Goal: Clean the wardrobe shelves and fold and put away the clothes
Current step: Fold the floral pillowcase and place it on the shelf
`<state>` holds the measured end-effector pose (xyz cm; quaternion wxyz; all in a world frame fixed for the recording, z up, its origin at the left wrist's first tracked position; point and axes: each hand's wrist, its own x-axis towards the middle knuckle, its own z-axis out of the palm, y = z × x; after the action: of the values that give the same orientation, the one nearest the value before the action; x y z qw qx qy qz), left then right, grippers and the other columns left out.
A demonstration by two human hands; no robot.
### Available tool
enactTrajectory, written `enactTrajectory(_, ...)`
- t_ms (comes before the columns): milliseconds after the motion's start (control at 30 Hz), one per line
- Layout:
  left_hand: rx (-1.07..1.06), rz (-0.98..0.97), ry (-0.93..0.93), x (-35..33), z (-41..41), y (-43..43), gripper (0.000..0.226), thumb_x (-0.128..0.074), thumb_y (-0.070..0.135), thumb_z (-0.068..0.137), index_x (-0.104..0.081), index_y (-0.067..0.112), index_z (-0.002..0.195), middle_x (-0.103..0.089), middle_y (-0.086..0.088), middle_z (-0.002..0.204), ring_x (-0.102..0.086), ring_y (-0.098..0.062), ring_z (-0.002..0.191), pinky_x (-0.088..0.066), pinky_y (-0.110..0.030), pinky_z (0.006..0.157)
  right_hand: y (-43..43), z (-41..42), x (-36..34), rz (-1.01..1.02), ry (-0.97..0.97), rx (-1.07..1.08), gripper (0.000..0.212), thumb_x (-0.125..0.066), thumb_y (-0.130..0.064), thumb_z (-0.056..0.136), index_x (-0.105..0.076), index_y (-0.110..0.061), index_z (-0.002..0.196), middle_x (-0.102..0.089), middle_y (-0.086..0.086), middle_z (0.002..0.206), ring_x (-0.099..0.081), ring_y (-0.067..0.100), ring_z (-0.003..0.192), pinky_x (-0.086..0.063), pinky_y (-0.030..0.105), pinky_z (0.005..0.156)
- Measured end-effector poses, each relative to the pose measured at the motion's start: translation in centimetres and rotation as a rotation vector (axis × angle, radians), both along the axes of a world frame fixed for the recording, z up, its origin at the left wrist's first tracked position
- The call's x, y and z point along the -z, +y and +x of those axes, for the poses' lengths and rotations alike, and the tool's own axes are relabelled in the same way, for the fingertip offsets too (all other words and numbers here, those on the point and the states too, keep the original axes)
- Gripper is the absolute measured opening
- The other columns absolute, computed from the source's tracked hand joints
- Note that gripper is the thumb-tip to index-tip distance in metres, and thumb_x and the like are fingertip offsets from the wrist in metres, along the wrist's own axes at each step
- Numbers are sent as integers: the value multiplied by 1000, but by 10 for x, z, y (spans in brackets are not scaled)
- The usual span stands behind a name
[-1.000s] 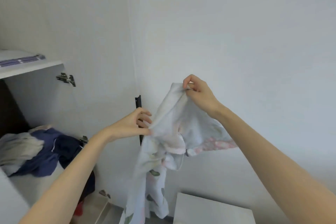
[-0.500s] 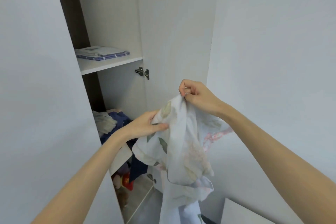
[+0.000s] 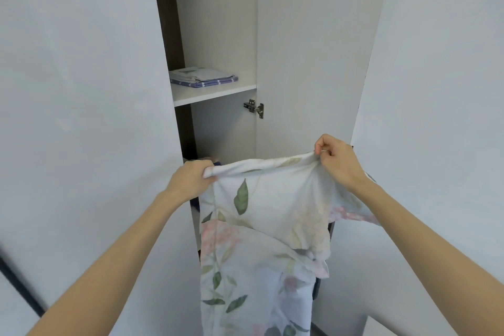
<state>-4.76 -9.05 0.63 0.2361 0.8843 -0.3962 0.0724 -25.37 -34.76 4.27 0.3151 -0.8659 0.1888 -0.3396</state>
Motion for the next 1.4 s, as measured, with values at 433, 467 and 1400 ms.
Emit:
enactTrajectory(433,465,-521,36,-40,-73,-48,25,-65,-10,77,-69,12,88,-65,8,82,-60,-13,78,-47,-24,67,45,15,-5,363,297,-492,42,-72,-40,84,-59,-24,122,-64,-9,118,-60,2,107,-43,17,88)
enactTrajectory(467,474,-525,21,-40,-75,-49,23,-66,-10,77,-69,11,86,-65,8,81,-60,-14,76,-47,-26,65,45,15,-4,389,289,-496,34,-73,-36,84,-63,-20,113,-68,-6,111,-63,4,98,-44,15,83)
enactTrajectory(1400,41,-263,459,118,-74,-78,22,-45,11,96,-65,18,91,-67,0,93,-59,-15,85,-42,-27,73,-2,-37,-10,361,6,-147,47,-68,-18,88,-45,-23,129,-60,-3,90,-59,13,91,-42,18,75)
